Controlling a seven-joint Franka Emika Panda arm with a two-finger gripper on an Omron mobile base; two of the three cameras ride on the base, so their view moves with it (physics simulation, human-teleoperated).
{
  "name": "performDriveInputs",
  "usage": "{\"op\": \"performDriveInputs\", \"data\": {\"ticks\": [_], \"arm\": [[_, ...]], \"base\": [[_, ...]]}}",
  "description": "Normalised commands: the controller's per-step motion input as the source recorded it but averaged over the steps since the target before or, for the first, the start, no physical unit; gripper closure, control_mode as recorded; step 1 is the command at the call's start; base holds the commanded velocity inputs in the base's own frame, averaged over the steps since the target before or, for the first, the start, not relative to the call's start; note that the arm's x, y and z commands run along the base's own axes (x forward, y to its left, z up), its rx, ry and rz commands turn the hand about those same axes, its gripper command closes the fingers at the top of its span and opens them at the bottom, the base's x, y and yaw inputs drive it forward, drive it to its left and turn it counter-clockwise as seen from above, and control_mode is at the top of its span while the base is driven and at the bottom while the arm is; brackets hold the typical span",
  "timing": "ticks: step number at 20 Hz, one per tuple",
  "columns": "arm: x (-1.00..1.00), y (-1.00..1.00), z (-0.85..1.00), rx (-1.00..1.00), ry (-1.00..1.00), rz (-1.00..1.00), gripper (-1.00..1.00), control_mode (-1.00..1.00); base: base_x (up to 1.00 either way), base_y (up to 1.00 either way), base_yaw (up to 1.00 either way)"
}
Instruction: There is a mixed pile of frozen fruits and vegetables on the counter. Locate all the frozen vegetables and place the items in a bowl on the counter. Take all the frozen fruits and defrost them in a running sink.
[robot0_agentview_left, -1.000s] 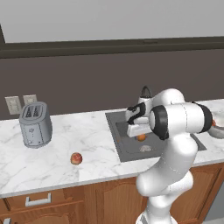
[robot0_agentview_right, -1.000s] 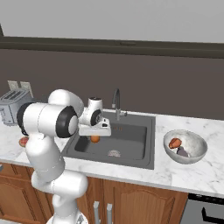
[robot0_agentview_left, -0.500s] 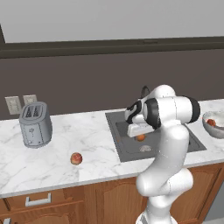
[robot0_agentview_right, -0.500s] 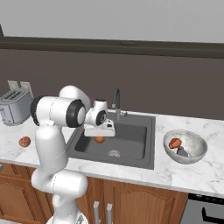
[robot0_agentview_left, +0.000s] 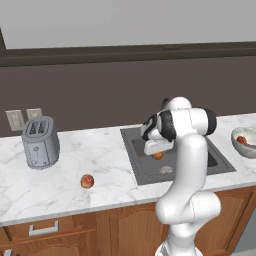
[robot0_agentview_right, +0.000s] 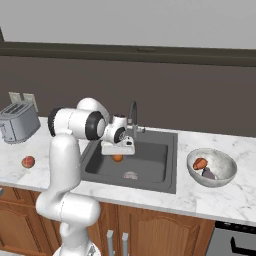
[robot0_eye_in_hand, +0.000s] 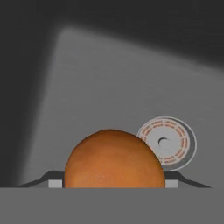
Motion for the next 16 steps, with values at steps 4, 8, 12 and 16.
{"op": "performDriveInputs", "data": {"ticks": [4,8,12,16], "arm": [[0.44,-0.09,-0.34,0.01,-0.02,0.02,1.0,-1.0],[0.36,-0.11,-0.4,0.0,-0.06,0.01,1.0,-1.0],[0.29,-0.16,-0.5,0.0,-0.03,0.0,1.0,-1.0],[0.23,-0.16,-0.48,0.0,-0.01,-0.01,1.0,-1.0]], "base": [[0.0,0.0,0.0],[0.0,0.0,0.0],[0.0,0.0,0.0],[0.0,0.0,0.0]]}}
